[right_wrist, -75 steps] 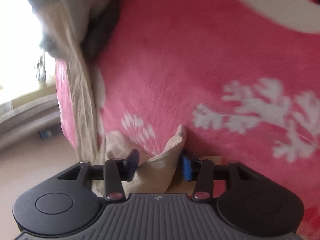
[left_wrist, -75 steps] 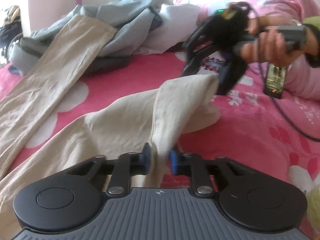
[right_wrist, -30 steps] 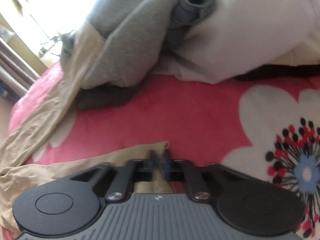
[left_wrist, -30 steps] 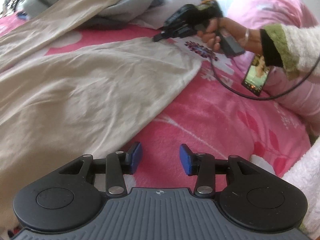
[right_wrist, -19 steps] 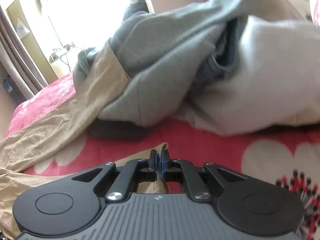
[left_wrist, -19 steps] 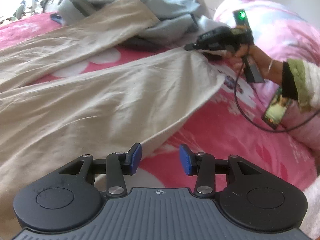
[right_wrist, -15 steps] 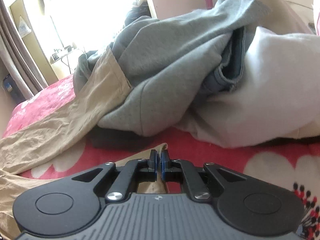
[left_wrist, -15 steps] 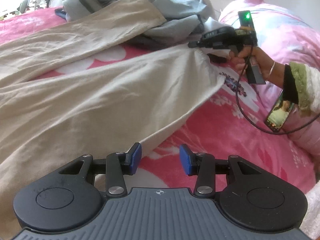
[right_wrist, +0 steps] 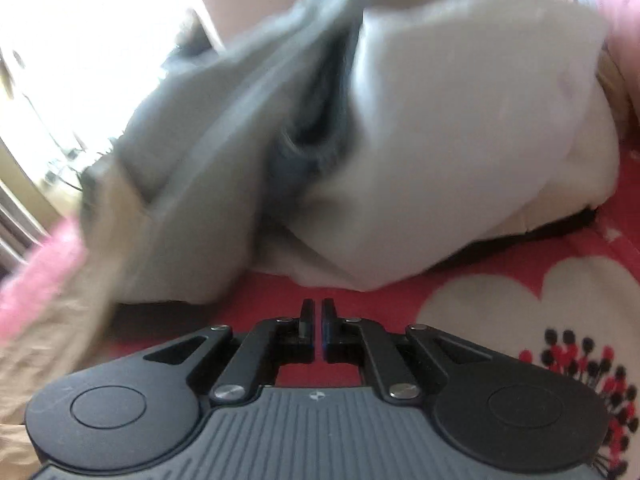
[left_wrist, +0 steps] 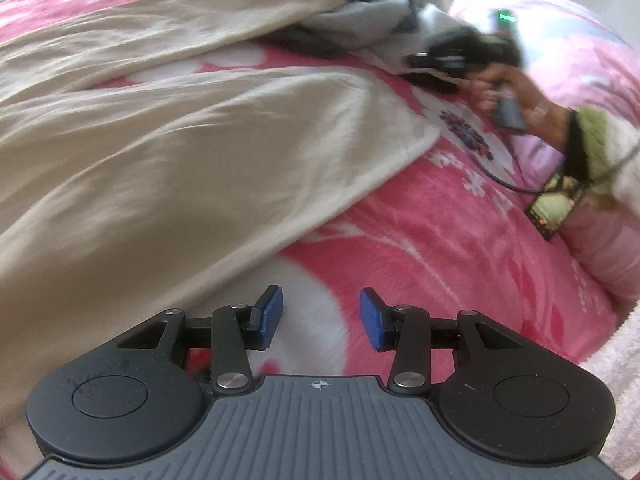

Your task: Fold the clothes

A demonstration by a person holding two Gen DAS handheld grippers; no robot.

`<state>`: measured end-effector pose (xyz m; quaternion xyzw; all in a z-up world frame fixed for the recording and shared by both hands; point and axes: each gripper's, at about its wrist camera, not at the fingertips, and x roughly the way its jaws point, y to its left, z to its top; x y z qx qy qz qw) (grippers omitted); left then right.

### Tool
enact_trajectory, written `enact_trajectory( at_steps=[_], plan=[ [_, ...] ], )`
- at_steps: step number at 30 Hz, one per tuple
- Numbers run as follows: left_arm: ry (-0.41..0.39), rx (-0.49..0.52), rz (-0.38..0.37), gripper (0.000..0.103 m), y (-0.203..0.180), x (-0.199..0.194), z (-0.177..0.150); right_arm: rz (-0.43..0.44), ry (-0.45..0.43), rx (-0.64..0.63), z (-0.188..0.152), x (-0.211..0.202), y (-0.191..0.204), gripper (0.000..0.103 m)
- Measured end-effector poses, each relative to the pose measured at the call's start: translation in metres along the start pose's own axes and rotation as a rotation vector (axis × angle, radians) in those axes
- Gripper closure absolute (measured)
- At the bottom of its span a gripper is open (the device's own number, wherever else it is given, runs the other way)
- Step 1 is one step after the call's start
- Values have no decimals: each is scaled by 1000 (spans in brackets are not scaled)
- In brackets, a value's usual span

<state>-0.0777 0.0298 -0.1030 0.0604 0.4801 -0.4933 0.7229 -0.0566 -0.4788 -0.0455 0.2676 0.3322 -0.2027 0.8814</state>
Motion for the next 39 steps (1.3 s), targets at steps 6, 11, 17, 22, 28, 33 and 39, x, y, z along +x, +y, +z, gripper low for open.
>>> enact_trajectory(
  at_steps=[6,11,17,22,28,33,39],
  plan=[
    [-60,-265,218,60,55,-73,-29,326,180,33,-27,-46,28,93],
    [-204,-648,481,60,115,-150,-80,469,458,138,-82,-42,42,92],
    [-487,-1094,686,58,183,-216,-141,417,607,362,-127,-25,19,92],
    [-653,-1352,646,57,217,-225,-171,357,581,543,-133,-22,-7,92],
    [-738,-1413,679,70,219,-219,-169,351,516,665,-148,-14,-12,92],
    [-741,-1402,721,82,216,-221,-165,355,508,668,-147,-10,-14,92],
    [-686,-1329,836,89,212,-217,-152,329,478,711,-144,-6,-28,97]
  ],
)
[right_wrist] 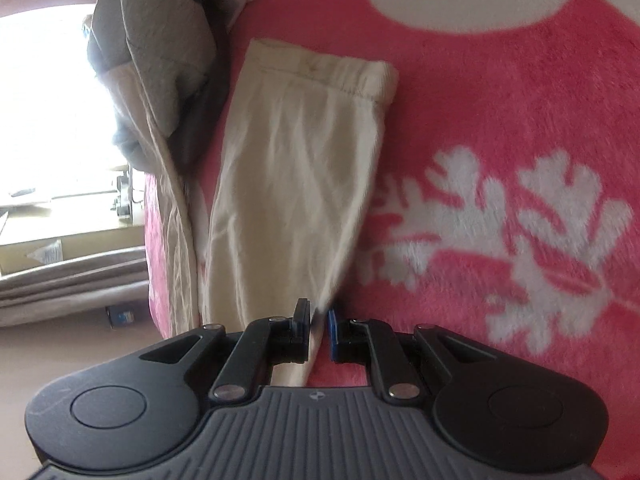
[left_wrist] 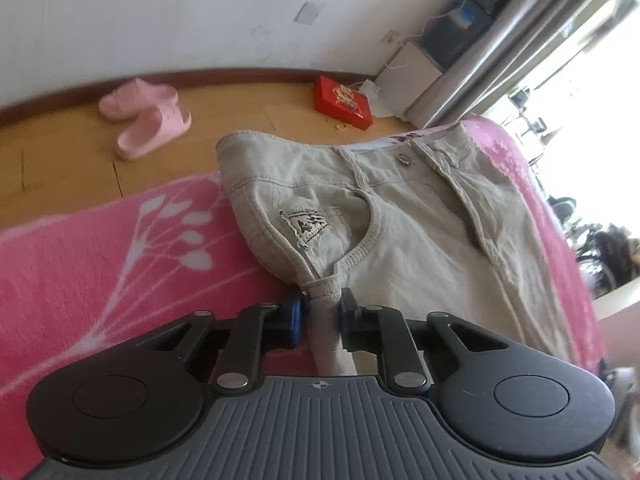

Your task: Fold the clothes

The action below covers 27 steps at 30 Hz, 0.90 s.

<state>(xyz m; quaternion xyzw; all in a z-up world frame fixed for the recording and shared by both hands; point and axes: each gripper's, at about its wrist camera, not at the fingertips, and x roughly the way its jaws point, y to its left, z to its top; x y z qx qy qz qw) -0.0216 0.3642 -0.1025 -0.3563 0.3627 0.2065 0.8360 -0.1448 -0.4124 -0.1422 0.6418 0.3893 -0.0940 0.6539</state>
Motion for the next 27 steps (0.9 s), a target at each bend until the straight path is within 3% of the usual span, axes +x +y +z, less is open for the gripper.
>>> enact_trajectory(
  at_steps=[4,8,11,14,19,22,24,27],
  plan=[
    [-33,79,45,94,-15,-15,3,-110,-27,-181,-8,-8,30,100],
    [-48,147,53,95,-18,-33,7,-190,-20,-265,-23,-38,53,101],
    [-32,171,77,95,-16,-30,1,-236,-1,-270,-26,-42,47,101],
    [-19,197,97,95,-14,-29,-3,-243,7,-197,-25,-40,35,101],
    [-21,255,88,94,-14,-37,-3,-257,4,-253,-31,-53,43,101],
    [18,249,108,93,-7,-17,-9,-298,26,-225,-27,-34,27,101],
    [26,237,84,92,-1,-12,-9,-281,30,-154,-24,-29,12,101],
    [48,170,27,82,12,-16,-2,-242,32,-111,-22,-32,7,100]
  ],
)
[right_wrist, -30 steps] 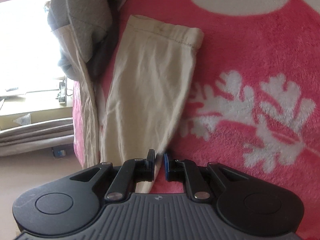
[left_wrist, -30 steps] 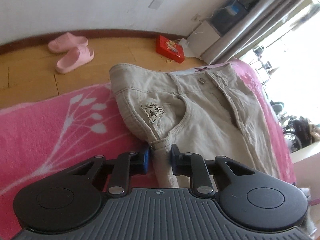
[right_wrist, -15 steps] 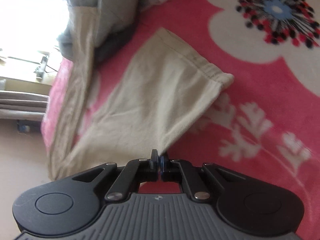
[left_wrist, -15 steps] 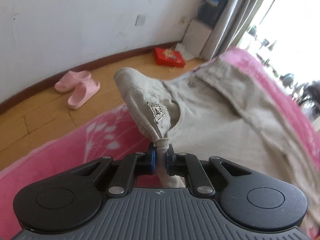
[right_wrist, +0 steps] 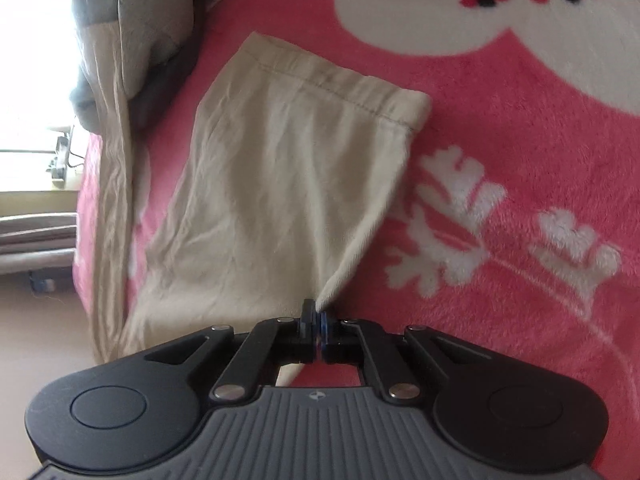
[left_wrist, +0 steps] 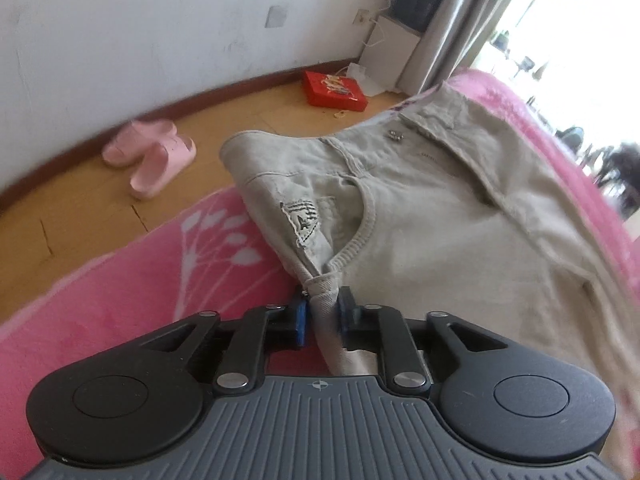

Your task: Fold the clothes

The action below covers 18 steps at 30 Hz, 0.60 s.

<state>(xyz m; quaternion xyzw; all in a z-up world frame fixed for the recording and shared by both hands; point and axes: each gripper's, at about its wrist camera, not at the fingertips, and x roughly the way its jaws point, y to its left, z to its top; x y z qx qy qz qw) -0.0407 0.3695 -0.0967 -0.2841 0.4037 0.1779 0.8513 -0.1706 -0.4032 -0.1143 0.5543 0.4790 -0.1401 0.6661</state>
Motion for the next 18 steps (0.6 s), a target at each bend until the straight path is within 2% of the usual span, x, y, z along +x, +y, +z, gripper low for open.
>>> enact_trajectory(
  at_steps=[1,3,10,12,14,18],
  plan=[
    [9,-34,-15,76,5,-2,2,9,1,0,-1,-1,-1,98],
    [15,-104,-35,71,12,-4,7,33,6,21,-1,-1,-2,95],
    [9,-251,-66,69,26,13,11,112,26,86,0,8,-10,92],
    [-7,-253,-59,74,24,11,10,105,11,50,-1,4,-9,97],
    [-27,-221,-48,86,18,7,10,98,-6,6,-3,-1,-5,100],
    [-112,-126,-1,91,-4,-12,9,116,-25,-28,-4,-14,4,100]
  ],
)
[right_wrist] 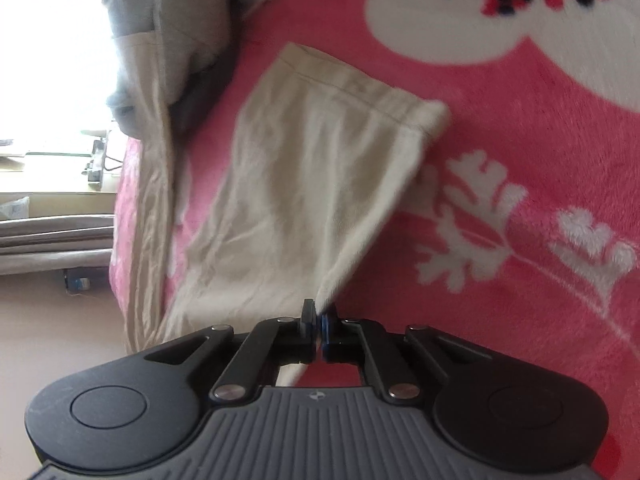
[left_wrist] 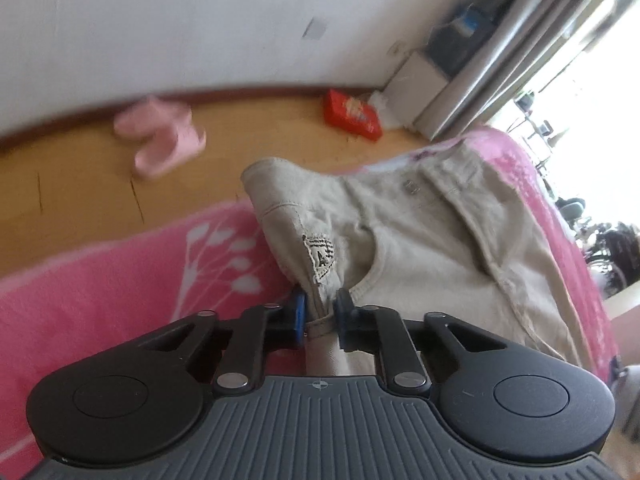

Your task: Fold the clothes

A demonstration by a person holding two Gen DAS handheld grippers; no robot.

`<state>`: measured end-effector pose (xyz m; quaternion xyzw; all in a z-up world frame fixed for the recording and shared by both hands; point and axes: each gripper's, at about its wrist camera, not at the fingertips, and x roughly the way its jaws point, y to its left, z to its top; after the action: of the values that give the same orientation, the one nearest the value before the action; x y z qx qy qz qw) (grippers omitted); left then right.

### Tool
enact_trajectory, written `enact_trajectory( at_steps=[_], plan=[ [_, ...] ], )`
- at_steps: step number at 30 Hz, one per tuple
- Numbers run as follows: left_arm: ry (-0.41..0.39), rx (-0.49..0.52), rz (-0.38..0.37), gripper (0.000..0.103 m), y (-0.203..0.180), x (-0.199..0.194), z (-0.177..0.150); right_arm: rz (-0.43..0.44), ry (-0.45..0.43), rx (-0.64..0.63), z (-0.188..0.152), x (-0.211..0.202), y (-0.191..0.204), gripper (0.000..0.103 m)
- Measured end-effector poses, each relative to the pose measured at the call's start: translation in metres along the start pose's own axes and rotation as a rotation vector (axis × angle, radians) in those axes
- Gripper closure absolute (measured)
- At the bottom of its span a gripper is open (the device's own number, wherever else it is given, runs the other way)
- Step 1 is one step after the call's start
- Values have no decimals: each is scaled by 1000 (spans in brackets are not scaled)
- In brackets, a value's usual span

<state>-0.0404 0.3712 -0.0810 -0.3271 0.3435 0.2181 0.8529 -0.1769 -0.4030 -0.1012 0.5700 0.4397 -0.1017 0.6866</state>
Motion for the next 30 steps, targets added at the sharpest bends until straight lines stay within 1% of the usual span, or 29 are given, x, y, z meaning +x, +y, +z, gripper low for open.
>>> enact_trajectory(
  at_steps=[2,5,9,13,14,18,23,26,30],
  plan=[
    [-45,61,2,92,-13,-9,1,21,-11,-17,3,-6,9,100],
    [-71,67,-12,92,-24,-17,8,59,-31,-44,9,-13,26,100],
    [-97,38,-44,92,-33,-19,20,109,-69,-86,22,-20,54,100],
    [-137,58,-87,92,-53,-16,32,148,-100,-137,39,-24,88,100],
    [-147,63,-97,92,-59,-15,36,153,-110,-169,44,-24,100,100],
    [-186,68,-133,92,-88,-4,51,177,-157,-264,65,-21,148,100],
    [-251,131,-165,92,-133,20,64,195,-216,-356,94,-9,202,100],
    [-276,171,-170,92,-160,41,71,198,-247,-377,112,5,228,100],
    [-289,217,-177,92,-193,69,75,177,-282,-377,136,26,249,100]
  ],
)
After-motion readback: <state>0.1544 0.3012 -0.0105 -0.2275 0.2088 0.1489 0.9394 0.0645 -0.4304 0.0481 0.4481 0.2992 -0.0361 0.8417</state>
